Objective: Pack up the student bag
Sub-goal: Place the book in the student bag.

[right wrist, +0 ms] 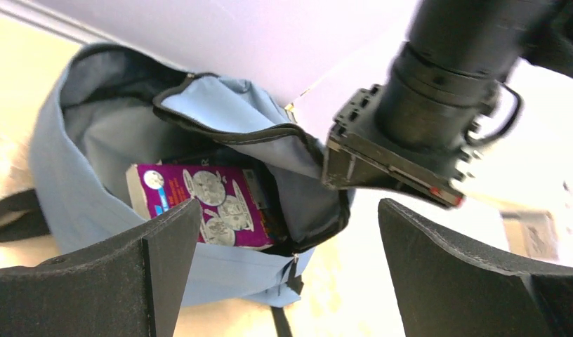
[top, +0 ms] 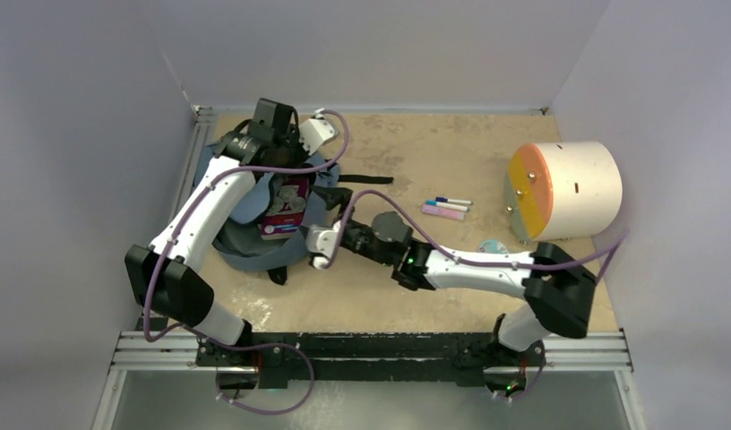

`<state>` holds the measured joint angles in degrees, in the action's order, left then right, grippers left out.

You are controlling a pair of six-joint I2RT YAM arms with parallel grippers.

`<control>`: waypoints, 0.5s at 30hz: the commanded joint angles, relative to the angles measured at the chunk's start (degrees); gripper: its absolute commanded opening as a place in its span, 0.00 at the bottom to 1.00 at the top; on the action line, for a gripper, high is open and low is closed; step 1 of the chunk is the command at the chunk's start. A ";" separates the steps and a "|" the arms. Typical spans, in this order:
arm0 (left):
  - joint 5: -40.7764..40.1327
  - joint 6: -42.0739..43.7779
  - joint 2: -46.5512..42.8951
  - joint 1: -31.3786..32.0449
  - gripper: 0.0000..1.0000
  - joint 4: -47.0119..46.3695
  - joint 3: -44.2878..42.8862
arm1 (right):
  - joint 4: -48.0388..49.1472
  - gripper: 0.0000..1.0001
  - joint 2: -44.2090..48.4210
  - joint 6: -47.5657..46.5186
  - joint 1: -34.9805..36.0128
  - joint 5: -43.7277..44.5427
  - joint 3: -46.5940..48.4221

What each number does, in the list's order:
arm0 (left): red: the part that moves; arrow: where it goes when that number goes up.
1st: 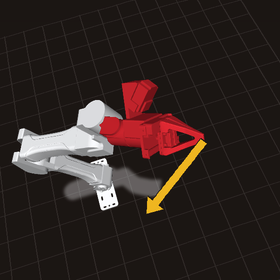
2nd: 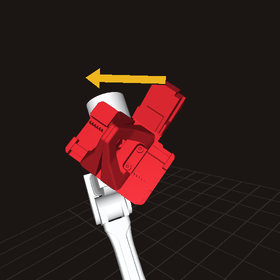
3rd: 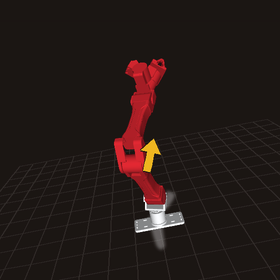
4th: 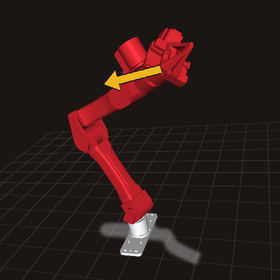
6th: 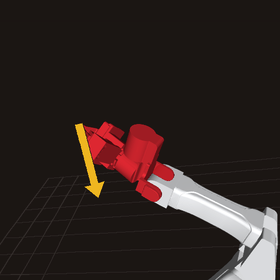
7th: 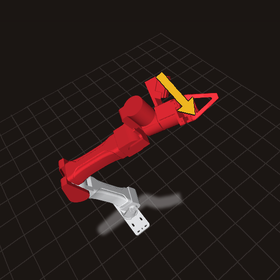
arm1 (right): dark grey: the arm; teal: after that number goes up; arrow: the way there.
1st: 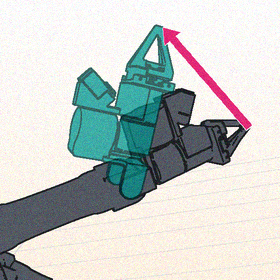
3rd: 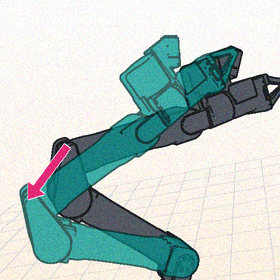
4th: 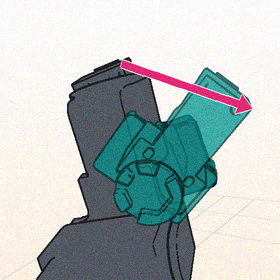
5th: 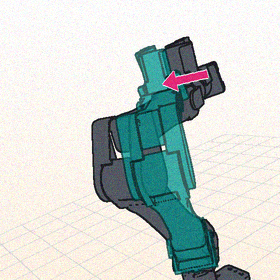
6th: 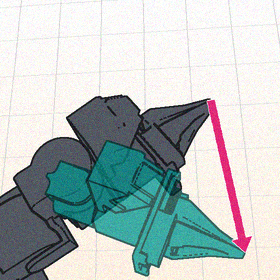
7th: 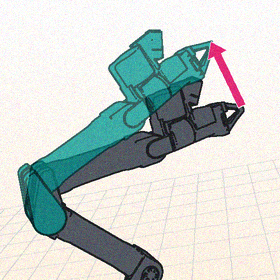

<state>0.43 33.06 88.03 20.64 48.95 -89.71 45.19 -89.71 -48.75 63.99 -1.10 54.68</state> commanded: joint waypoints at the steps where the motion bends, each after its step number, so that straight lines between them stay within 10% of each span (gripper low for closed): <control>1: 3.68 -2.48 -3.65 -0.17 0.00 -0.63 1.67 | 9.31 0.97 7.69 13.41 0.04 -0.47 -6.69; 15: 9.40 -6.54 -5.25 -0.17 0.00 3.71 7.73 | 7.65 0.94 26.27 31.98 0.09 8.35 -22.88</control>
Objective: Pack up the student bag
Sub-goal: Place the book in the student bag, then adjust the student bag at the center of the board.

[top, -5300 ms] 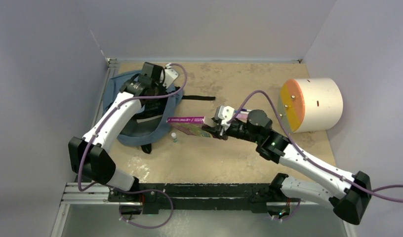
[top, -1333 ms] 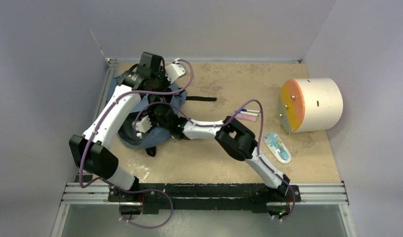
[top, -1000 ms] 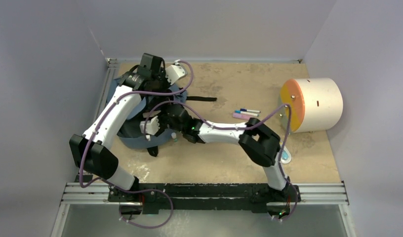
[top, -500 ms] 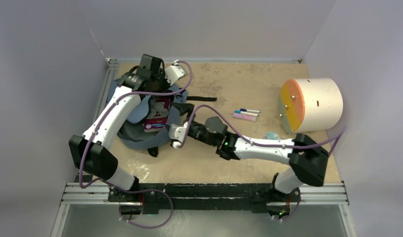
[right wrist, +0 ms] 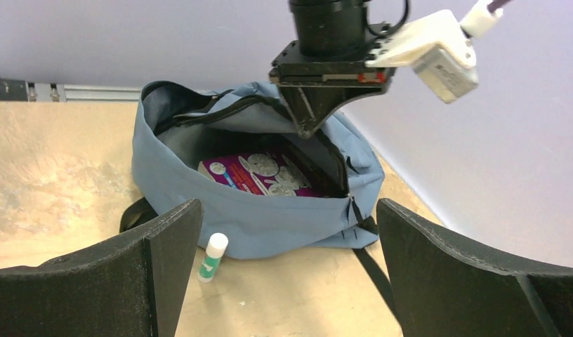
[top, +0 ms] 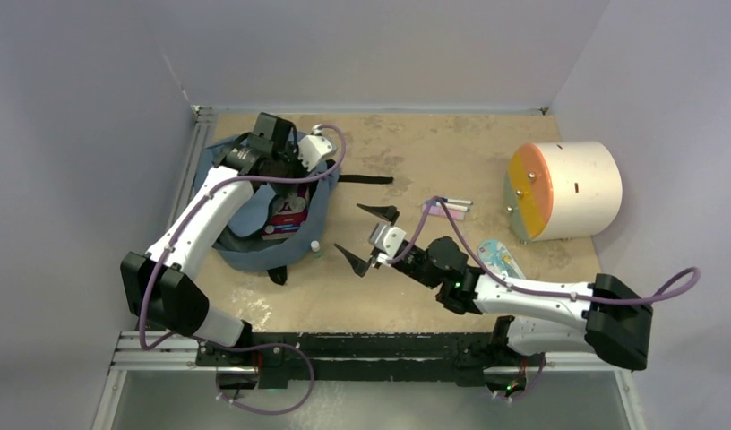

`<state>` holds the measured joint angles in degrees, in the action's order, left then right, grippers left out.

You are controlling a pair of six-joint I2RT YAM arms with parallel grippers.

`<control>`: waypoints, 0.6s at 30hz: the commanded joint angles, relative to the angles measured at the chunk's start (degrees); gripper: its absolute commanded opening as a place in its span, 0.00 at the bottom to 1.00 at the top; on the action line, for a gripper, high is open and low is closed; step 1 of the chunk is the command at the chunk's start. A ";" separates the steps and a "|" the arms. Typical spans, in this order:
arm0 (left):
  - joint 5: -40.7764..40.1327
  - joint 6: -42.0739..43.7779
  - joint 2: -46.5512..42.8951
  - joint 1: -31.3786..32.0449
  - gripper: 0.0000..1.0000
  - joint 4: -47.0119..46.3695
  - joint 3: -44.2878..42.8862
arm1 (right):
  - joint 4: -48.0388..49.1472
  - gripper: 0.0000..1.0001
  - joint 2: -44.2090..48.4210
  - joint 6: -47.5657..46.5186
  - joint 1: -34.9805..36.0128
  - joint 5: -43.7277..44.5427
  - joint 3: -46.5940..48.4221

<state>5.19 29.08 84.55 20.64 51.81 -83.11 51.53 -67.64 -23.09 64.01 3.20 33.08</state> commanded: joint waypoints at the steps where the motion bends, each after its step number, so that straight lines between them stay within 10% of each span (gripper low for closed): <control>1: 4.50 -2.95 -1.64 -0.21 0.02 1.08 1.45 | 0.92 0.94 5.02 7.05 0.06 4.53 -1.79; 10: 8.35 -8.16 -2.24 -0.17 0.32 1.97 -2.50 | -3.30 0.94 7.64 12.02 0.01 9.25 -2.83; 18: 8.38 -21.95 -9.11 -0.17 0.54 -9.32 2.06 | -16.25 0.88 2.51 44.65 0.02 15.06 4.07</control>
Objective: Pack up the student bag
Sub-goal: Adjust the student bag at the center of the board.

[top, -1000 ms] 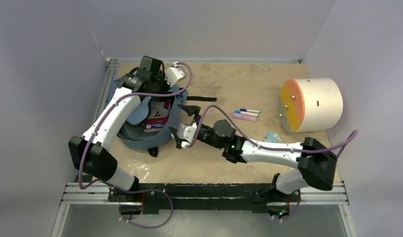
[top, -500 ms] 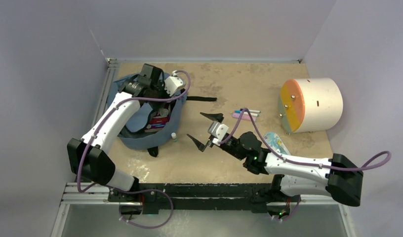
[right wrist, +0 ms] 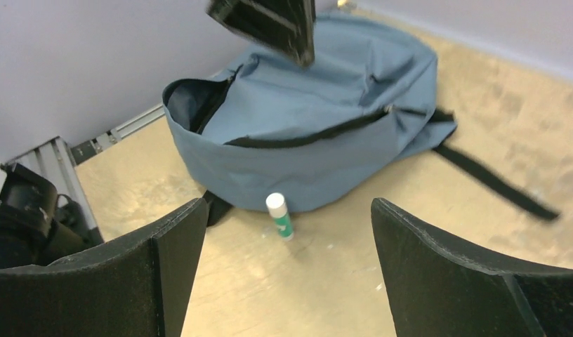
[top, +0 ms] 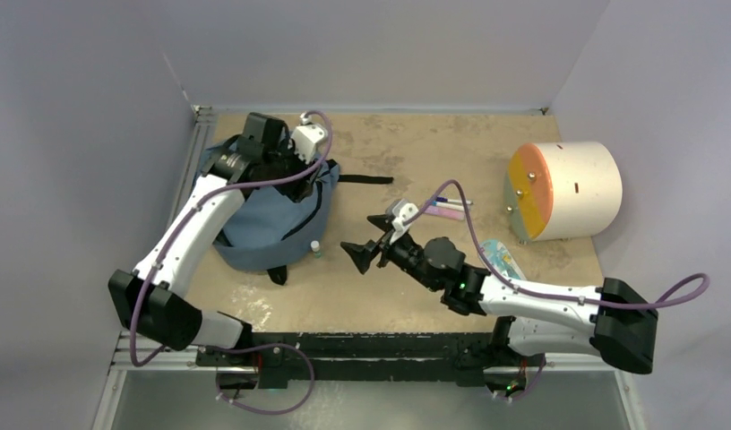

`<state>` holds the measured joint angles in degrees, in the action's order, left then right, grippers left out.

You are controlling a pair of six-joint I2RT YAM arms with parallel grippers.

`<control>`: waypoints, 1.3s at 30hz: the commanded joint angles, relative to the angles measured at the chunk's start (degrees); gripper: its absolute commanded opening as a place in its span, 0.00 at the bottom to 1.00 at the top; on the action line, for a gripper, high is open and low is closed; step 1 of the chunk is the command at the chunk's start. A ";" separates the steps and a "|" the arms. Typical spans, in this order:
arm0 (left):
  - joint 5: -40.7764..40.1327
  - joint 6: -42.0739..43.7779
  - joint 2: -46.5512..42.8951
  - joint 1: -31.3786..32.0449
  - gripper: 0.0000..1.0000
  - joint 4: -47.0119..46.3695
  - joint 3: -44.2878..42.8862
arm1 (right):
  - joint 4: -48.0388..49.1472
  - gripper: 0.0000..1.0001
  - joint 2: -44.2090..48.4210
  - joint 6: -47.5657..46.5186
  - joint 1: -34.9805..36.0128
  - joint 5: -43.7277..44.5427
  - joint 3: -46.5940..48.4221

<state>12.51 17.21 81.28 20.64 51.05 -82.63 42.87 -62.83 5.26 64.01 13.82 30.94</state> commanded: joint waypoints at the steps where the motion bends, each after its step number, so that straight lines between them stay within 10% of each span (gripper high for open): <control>1: 0.95 -13.23 -6.61 -0.17 0.58 -9.88 2.49 | -10.94 0.87 -3.33 18.72 0.06 4.42 7.88; 11: -7.47 -40.14 -18.94 -0.17 0.66 -14.07 17.56 | -26.75 0.90 -11.74 29.00 0.06 4.08 20.20; 25: -30.24 -53.35 -34.01 -0.17 0.69 -3.31 29.10 | -35.73 0.90 -23.01 31.29 0.05 4.51 30.23; 39: -29.35 -87.32 -36.07 -0.25 0.80 11.58 32.80 | -39.63 0.90 -24.01 34.82 0.06 5.15 31.01</control>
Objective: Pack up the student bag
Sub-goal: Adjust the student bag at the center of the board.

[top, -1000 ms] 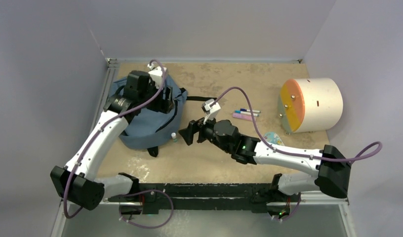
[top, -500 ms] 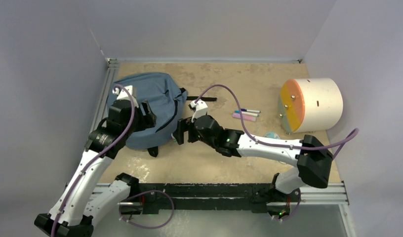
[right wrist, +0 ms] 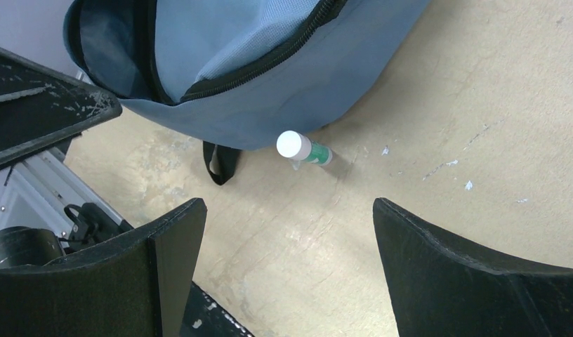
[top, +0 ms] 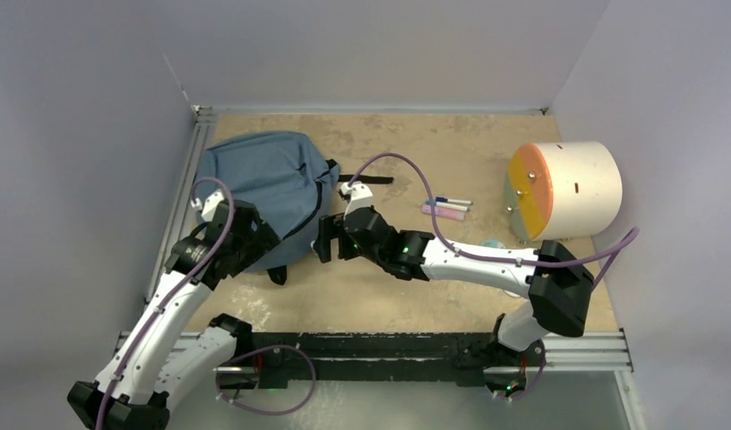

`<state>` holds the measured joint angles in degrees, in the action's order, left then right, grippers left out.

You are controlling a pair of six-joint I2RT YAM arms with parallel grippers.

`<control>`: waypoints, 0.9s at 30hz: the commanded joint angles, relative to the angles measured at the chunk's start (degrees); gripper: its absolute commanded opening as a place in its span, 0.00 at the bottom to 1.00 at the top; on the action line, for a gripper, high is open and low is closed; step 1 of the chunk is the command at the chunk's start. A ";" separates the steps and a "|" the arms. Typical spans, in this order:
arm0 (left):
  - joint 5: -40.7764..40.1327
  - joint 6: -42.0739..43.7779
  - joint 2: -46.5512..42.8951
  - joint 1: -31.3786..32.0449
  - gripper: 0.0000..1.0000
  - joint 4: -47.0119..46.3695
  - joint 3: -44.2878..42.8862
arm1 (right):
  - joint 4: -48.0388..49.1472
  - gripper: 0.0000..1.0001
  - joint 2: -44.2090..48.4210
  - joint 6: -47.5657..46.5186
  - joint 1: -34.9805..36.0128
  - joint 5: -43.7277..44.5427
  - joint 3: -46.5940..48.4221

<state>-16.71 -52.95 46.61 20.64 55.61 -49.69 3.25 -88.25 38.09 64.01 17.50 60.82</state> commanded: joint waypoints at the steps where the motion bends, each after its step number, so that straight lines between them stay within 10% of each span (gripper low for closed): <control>1: -0.59 -20.67 -1.75 -0.25 0.80 8.64 0.12 | 0.19 0.90 1.41 2.06 0.06 1.34 1.02; 8: -5.51 -35.82 -7.80 -0.25 0.80 7.21 3.50 | 1.21 0.90 1.70 2.20 0.06 0.33 0.74; 27: 3.36 -30.99 6.99 -6.75 0.81 -18.10 9.69 | -0.01 0.90 6.02 1.78 0.06 0.49 -3.59</control>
<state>-17.45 -85.91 50.17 16.75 47.29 -42.04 2.74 -84.27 39.51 64.01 17.04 57.60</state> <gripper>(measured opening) 0.809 0.903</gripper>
